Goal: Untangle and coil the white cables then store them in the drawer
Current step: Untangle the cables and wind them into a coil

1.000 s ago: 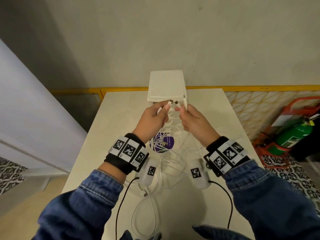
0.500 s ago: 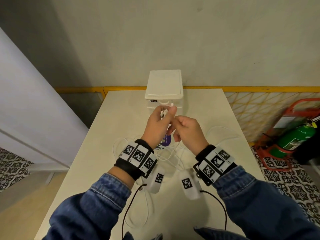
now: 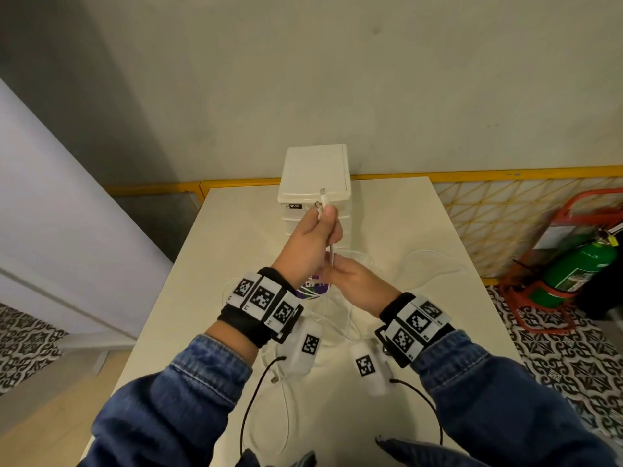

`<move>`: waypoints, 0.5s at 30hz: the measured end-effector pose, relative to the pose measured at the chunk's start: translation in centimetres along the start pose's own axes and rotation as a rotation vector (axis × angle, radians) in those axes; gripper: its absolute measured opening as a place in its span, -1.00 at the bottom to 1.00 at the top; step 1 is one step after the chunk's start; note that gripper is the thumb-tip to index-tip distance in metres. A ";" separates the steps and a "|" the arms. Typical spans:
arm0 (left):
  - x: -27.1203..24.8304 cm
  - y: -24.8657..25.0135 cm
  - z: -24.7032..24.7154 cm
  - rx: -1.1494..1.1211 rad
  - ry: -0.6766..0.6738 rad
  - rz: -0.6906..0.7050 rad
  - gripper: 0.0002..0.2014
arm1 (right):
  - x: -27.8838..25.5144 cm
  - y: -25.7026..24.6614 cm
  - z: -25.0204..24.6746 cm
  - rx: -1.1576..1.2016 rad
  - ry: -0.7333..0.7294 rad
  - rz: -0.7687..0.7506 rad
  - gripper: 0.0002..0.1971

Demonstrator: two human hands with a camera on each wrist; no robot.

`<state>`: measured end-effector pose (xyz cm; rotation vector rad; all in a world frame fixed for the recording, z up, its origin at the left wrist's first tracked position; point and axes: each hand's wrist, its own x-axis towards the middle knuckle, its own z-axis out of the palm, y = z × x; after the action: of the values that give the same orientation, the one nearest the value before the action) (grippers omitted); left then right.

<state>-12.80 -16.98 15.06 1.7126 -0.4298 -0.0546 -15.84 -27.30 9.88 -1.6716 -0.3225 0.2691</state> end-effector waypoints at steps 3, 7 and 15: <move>0.4 0.1 -0.7 -0.073 -0.168 0.061 -0.68 | 0.3 -0.8 0.4 0.056 -0.095 0.023 -0.82; 1.0 -0.1 -3.6 -0.221 -0.160 0.071 -0.69 | 0.4 -0.6 0.6 0.028 -0.138 0.010 -0.67; 2.0 -3.7 -11.1 -0.144 0.445 -0.107 -0.70 | 1.6 0.9 -0.9 -0.193 0.158 -0.005 -0.69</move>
<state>-6.99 -6.71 14.07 1.5479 -0.0029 0.2105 -14.02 -27.66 9.07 -1.8696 -0.2393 0.1031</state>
